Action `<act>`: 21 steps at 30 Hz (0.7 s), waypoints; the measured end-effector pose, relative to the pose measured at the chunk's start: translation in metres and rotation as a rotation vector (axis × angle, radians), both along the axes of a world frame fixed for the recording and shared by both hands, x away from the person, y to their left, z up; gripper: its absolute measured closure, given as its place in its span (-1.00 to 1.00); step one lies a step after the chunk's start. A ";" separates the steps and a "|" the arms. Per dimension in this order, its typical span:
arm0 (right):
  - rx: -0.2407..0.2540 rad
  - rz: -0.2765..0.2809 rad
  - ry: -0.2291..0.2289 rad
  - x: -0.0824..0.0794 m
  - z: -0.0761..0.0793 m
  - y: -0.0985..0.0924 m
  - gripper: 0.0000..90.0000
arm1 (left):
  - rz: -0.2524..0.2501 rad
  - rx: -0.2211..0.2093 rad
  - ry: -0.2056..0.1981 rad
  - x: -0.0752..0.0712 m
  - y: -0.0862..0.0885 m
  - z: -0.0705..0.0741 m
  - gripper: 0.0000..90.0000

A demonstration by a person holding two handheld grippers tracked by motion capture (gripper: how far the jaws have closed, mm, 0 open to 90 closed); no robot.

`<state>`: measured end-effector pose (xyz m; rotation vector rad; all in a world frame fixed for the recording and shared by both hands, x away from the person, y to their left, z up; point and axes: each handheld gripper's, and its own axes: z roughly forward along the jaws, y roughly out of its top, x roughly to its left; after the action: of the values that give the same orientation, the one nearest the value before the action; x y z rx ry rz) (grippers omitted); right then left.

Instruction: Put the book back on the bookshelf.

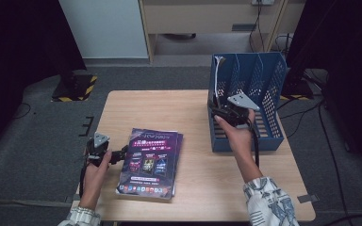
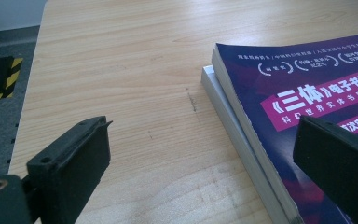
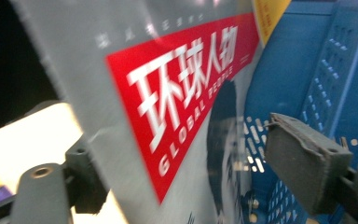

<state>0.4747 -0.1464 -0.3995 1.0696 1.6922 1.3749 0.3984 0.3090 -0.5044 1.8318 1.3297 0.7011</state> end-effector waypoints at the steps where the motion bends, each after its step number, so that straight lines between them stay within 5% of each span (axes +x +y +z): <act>1: -0.002 0.007 -0.001 -0.001 -0.001 0.000 -0.57 | -0.001 0.002 0.002 0.000 0.000 0.000 -0.92; 21: 0.010 0.092 0.024 -0.040 -0.013 -0.011 -0.80 | -0.021 0.000 -0.007 -0.002 -0.003 0.001 -0.92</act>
<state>0.4345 -0.1570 -0.4126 1.0285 1.7730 1.4354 0.3965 0.3059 -0.5029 1.8384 1.3041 0.6960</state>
